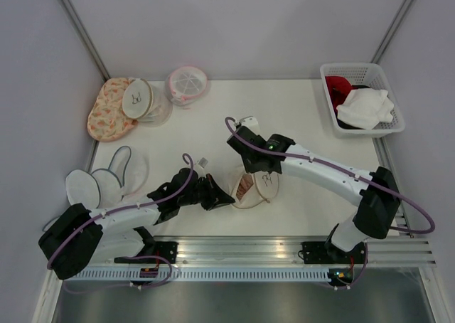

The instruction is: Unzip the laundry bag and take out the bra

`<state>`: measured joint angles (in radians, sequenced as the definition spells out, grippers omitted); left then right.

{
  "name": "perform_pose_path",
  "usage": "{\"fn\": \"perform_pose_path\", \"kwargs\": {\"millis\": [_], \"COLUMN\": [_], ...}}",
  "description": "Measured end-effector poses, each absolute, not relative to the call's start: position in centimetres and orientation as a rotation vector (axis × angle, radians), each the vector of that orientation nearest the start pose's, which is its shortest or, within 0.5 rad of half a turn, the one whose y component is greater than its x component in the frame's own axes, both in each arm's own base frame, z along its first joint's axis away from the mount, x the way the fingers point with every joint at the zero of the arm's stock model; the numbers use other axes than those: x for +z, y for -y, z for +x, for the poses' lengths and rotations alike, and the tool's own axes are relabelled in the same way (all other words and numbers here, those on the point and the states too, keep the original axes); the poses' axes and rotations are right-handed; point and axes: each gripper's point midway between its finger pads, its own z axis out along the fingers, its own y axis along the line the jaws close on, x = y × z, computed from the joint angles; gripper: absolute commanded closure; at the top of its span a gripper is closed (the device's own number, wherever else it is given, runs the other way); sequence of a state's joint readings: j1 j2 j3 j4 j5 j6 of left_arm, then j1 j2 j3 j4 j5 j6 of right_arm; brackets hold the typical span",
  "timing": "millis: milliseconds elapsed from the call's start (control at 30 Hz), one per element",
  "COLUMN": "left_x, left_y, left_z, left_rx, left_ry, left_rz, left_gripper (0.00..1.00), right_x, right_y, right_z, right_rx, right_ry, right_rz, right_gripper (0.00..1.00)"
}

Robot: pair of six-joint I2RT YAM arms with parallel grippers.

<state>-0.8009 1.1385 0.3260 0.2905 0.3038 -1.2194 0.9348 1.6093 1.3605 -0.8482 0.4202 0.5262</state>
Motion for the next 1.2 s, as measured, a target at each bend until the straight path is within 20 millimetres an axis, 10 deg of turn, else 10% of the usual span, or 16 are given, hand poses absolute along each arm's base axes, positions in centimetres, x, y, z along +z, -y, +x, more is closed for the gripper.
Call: {"fn": "perform_pose_path", "kwargs": {"millis": [500,867,1200], "left_x": [8.9,9.9,9.3], "left_y": [28.4,28.1,28.2], "left_z": [15.3,16.1,16.3], "left_rx": [-1.381,-1.377,-1.357], "left_ry": [-2.453,-2.398,-2.419], "left_rz": [-0.312,-0.364,-0.38], "left_gripper": [0.98,0.98,0.98], "right_x": [14.0,17.0,16.2], "right_y": [-21.4,-14.9,-15.1], "right_z": [24.0,16.2,9.1], "right_rx": [-0.104,0.238,0.45], "right_ry": [-2.485,-2.435,-2.573], "right_rz": [-0.298,0.024,-0.054], "right_gripper": [1.0,0.98,0.63]}}
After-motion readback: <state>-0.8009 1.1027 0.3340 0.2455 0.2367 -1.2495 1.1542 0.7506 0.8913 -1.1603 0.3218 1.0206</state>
